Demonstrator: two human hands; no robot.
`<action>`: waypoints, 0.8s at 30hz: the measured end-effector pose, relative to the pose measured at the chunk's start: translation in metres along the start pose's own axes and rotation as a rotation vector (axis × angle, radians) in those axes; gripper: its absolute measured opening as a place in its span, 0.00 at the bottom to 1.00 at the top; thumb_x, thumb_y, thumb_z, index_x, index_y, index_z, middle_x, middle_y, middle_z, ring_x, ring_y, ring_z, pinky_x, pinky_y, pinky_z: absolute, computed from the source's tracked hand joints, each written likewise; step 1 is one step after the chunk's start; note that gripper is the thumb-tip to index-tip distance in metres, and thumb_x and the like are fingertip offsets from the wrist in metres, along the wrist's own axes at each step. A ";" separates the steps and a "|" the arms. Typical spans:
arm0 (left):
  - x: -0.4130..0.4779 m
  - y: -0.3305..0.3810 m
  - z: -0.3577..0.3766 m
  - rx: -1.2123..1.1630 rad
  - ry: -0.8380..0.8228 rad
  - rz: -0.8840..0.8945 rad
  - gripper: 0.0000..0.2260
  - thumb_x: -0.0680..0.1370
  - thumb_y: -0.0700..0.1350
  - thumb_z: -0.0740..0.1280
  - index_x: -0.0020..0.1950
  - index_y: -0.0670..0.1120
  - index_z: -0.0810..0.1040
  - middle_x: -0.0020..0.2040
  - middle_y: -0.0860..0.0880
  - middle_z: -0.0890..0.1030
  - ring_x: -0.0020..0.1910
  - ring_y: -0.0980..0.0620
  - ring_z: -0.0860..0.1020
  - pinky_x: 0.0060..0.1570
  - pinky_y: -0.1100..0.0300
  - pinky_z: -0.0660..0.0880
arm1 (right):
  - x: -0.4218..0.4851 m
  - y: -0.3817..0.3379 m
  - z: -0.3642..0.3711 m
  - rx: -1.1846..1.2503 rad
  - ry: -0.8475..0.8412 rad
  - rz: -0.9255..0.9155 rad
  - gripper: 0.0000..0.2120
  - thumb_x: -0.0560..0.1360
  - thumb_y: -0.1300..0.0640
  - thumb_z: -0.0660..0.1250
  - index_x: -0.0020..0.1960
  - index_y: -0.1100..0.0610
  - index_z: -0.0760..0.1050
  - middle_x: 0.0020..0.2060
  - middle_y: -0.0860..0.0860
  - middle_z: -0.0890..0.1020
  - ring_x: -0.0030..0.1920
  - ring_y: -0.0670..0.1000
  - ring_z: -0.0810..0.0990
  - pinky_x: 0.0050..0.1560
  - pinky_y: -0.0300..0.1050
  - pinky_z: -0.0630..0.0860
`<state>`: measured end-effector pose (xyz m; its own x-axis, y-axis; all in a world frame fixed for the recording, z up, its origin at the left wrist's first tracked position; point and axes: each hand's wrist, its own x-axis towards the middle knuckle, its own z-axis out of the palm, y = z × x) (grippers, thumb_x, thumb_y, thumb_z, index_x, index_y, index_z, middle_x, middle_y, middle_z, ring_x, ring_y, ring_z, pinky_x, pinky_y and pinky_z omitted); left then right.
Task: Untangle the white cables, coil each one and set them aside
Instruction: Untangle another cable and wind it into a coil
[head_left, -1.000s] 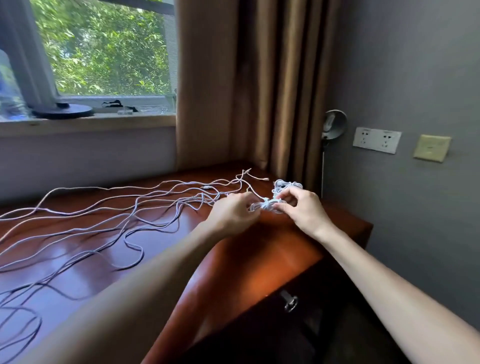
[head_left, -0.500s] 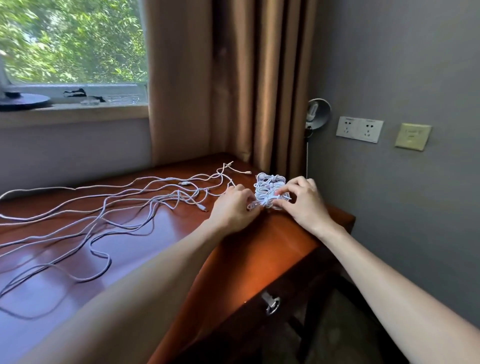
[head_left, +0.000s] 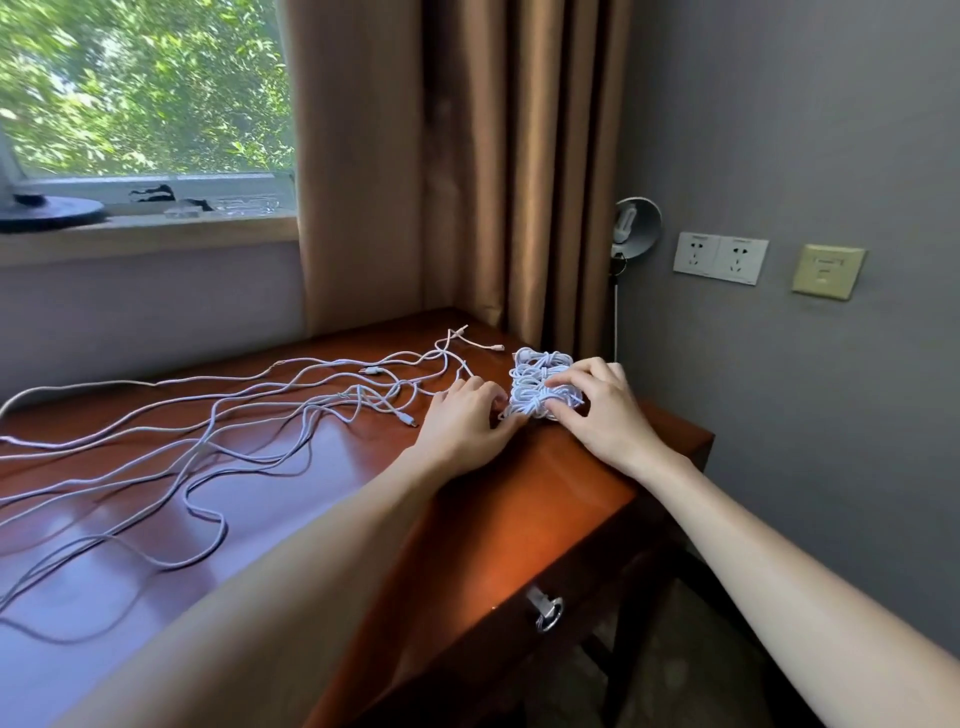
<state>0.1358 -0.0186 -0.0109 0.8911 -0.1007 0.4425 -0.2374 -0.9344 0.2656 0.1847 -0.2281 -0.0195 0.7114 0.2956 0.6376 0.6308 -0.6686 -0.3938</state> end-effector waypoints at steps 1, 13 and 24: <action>-0.001 -0.002 -0.002 -0.002 -0.002 -0.004 0.18 0.79 0.63 0.63 0.60 0.52 0.77 0.57 0.52 0.78 0.60 0.49 0.74 0.60 0.50 0.70 | 0.000 -0.002 0.000 0.004 -0.009 -0.009 0.12 0.74 0.52 0.75 0.58 0.50 0.82 0.53 0.45 0.76 0.59 0.50 0.70 0.67 0.47 0.67; -0.023 -0.034 -0.045 0.110 0.019 -0.056 0.16 0.80 0.57 0.63 0.65 0.52 0.76 0.63 0.51 0.77 0.67 0.48 0.70 0.67 0.50 0.63 | 0.013 -0.039 0.012 0.033 -0.073 -0.102 0.08 0.76 0.55 0.72 0.56 0.51 0.83 0.54 0.48 0.80 0.61 0.52 0.73 0.67 0.48 0.66; -0.031 -0.076 -0.070 0.124 0.086 -0.137 0.13 0.81 0.56 0.63 0.62 0.52 0.78 0.62 0.51 0.77 0.66 0.48 0.69 0.65 0.52 0.62 | 0.043 -0.069 0.041 0.046 -0.191 -0.156 0.08 0.78 0.54 0.70 0.56 0.49 0.82 0.54 0.47 0.79 0.58 0.53 0.74 0.65 0.47 0.68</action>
<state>0.0989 0.0795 0.0150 0.8741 0.0546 0.4826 -0.0624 -0.9728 0.2231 0.1839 -0.1414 0.0079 0.6472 0.5195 0.5579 0.7479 -0.5744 -0.3328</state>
